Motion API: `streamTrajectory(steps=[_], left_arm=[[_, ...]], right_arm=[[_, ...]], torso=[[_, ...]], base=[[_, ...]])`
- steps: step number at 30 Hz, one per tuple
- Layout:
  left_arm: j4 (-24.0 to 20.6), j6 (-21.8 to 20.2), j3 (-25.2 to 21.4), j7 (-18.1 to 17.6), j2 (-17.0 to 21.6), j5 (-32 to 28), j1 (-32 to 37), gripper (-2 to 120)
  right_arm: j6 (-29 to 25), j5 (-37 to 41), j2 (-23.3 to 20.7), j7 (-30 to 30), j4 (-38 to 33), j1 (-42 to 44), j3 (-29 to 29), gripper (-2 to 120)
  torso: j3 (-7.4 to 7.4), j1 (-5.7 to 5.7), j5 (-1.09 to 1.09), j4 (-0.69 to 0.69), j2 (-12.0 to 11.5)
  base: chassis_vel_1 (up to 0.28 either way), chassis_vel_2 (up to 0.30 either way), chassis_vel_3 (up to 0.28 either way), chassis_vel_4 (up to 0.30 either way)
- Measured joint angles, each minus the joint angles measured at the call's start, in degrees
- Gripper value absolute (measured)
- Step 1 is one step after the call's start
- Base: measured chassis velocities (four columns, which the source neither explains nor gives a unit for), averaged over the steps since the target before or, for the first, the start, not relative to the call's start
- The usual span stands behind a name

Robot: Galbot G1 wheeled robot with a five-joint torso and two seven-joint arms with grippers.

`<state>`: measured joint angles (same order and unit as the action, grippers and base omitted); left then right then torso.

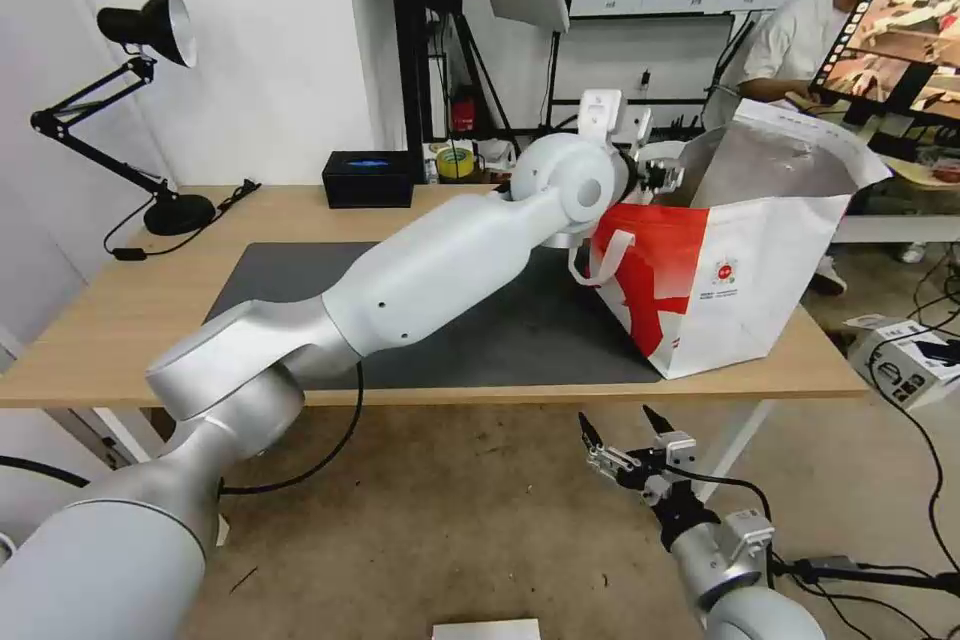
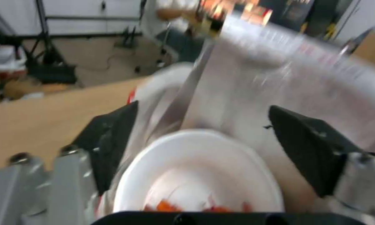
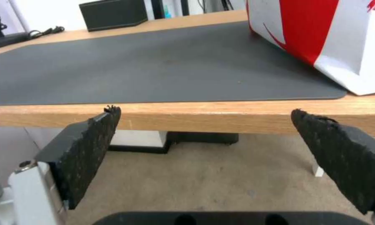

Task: Pick up the trash from the table and place it into the takeout bag.

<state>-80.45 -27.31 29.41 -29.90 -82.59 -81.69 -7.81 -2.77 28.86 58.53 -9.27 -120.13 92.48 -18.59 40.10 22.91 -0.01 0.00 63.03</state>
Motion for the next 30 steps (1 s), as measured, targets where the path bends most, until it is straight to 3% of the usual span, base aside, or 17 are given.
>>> streamTrajectory(steps=[2, 10, 12, 16, 20, 22, 24, 28, 30], left_arm=[[-2.51, 3.26, -2.55, 1.14, 1.9, -0.94, 0.84, 98], [-7.1, 8.51, -6.46, 1.96, 8.17, -0.53, 4.17, 100], [-10.6, 8.78, -7.48, 1.94, 13.1, 2.24, 7.23, 100], [-13.78, 9.54, -8.45, 2.62, 17.56, 4.33, 10.83, 100], [-20.02, 13.28, -11.89, 4.97, 26.13, 8.06, 19.47, 100], [-20.55, 13.44, -12.44, 5.07, 26.82, 8.3, 20.32, 100], [-24.26, 15.02, -17.05, 5.9, 31.2, 10.72, 26.83, 100], [-27.19, 15.81, -21.5, 6.36, 33.57, 12.43, 33.18, 100], [-30.79, 16.01, -28.99, 6.45, 35.5, 16.69, 43.46, 100]], right_arm=[[0.0, 0.0, 0.0, 0.0, 0.0, 0.0, 0.0, 100], [0.0, 0.0, 0.0, 0.0, 0.0, 0.0, 0.0, 100], [0.0, 0.0, 0.0, 0.0, 0.0, 0.0, 0.0, 100], [0.0, 0.0, 0.0, 0.0, 0.0, 0.0, 0.0, 100], [0.0, 0.0, 0.0, 0.0, 0.0, -0.01, 0.0, 100], [0.0, 0.0, 0.0, 0.01, -0.01, -0.01, 0.0, 100], [0.0, 0.0, 0.0, 0.0, 0.0, -0.01, -0.01, 100], [0.0, 0.0, 0.0, 0.01, 0.0, -0.01, 0.0, 100], [0.0, 0.0, 0.0, 0.0, 0.0, 0.0, 0.0, 100]], torso=[[0.0, 0.0, 0.0, 0.0, 0.0], [0.0, 0.0, -0.01, 0.0, 0.0], [0.0, 0.0, -0.01, 0.01, 0.0], [0.0, 0.0, -0.02, 0.01, 0.0], [0.01, 0.0, -0.02, 0.01, -0.01], [0.0, 0.0, -0.02, 0.01, -0.01], [0.0, 0.0, -0.01, 0.01, -0.01], [0.0, 0.0, -0.02, 0.0, -0.01], [0.0, 0.0, 0.0, 0.0, 0.0]], base=[[0.0, 0.0, 0.0, 0.0], [0.0, 0.0, 0.0, 0.0], [0.0, 0.0, 0.0, 0.0], [0.0, 0.0, 0.0, 0.0], [0.0, 0.0, 0.0, 0.0], [0.0, 0.0, 0.0, 0.0], [0.0, 0.0, 0.0, 0.0], [0.0, 0.0, 0.0, 0.0], [0.0, 0.0, 0.0, 0.0]])
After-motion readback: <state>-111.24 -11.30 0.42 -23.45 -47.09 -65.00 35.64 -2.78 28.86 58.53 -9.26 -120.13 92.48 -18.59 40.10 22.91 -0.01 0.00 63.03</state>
